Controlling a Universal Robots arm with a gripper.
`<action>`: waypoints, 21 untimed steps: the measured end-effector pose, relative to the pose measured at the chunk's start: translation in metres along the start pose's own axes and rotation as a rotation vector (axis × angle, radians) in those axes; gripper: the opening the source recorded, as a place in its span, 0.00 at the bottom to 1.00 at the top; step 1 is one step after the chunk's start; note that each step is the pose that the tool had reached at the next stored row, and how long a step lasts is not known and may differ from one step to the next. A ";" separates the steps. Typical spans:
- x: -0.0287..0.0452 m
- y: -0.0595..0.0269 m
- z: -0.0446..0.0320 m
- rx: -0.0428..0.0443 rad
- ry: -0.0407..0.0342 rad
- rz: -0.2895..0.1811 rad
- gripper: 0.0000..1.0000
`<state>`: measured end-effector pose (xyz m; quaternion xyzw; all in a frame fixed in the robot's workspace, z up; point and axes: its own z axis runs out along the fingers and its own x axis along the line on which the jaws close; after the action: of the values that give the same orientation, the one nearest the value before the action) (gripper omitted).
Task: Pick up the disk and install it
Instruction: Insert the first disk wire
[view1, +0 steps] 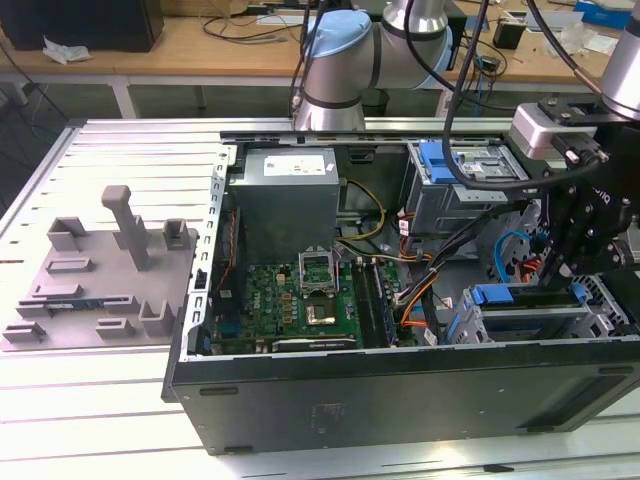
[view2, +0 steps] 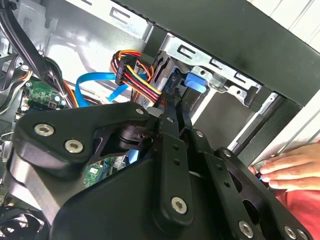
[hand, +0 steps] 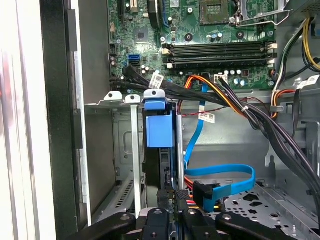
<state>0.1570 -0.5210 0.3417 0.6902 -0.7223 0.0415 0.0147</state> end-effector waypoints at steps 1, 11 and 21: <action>0.0000 0.0000 0.0006 -0.0001 0.0001 0.000 0.17; -0.0003 0.0002 0.0045 -0.0001 -0.0005 0.000 0.17; -0.0005 0.0004 0.0067 -0.0007 -0.0025 0.000 0.18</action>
<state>0.1568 -0.5210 0.3349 0.6901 -0.7224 0.0404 0.0141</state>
